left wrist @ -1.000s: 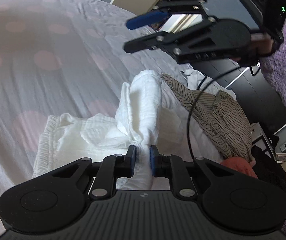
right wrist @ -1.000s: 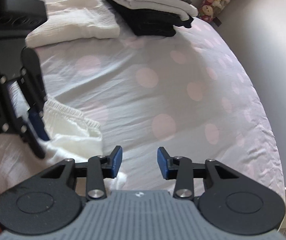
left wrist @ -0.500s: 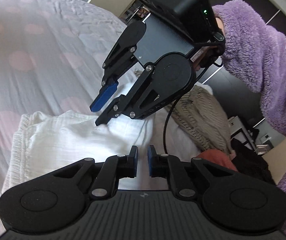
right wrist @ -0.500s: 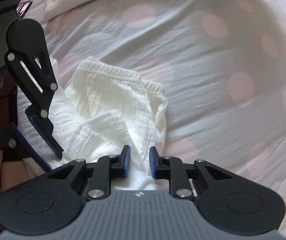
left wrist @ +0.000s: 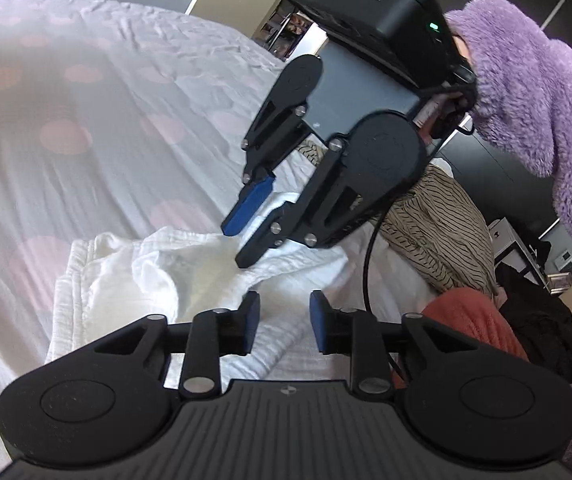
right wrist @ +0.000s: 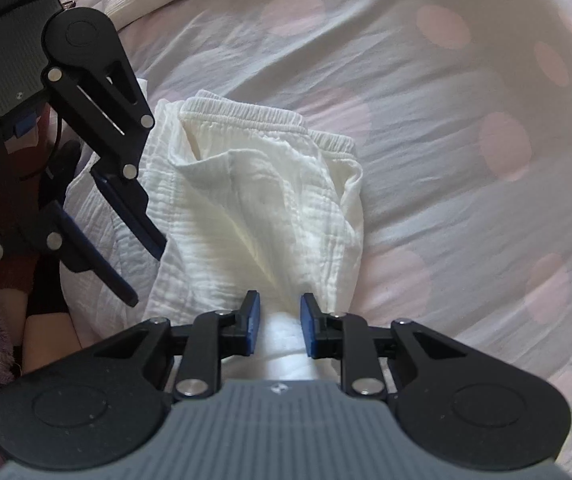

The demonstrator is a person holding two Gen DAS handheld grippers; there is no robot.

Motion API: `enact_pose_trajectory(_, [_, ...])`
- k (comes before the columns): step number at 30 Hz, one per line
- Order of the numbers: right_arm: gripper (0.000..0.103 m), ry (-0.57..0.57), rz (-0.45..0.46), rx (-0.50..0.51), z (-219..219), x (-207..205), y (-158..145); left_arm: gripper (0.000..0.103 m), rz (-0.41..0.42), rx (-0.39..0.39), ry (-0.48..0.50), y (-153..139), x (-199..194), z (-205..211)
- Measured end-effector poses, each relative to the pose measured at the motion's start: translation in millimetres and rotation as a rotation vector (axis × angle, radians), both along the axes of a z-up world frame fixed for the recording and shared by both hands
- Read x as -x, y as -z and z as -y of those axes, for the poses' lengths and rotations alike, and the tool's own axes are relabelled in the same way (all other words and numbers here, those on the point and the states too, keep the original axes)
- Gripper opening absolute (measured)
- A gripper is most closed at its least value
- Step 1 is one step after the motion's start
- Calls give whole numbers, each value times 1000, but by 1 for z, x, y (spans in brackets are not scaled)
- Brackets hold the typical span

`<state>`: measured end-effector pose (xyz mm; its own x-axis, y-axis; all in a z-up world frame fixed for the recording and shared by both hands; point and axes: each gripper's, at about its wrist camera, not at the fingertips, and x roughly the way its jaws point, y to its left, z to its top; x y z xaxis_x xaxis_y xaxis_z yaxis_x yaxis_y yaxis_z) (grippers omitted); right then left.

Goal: Fold clothes

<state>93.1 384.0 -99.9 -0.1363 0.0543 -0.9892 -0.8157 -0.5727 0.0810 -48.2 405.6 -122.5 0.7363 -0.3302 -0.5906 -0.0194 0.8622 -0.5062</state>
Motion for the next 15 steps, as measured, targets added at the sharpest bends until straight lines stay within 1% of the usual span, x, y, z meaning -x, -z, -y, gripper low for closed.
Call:
enact_pose_trajectory(1, [26, 11, 3, -6, -1, -2, -2, 50, 10, -11, 1, -2, 0, 1])
enact_pose_trajectory(3, [26, 35, 9, -17, -3, -6, -5, 59, 37, -30, 4, -4, 3, 3])
enact_pose_trajectory(7, [26, 66, -24, -20, -3, -12, -10, 62, 58, -60, -24, -7, 6, 3])
enact_pose_trajectory(9, [26, 65, -29, -17, -3, -11, -8, 63, 69, -100, -45, -9, 10, 5])
enact_pose_trajectory(12, [26, 63, -13, -14, -3, -9, -4, 67, 103, -163, -38, -15, 15, 11])
enact_pose_trajectory(13, [26, 62, -14, -14, -3, -8, -4, 71, 112, -180, -35, -16, 15, 14])
enact_pose_trajectory(15, [26, 55, -10, -13, -2, -7, -5, 74, 101, -211, -27, -15, 14, 17])
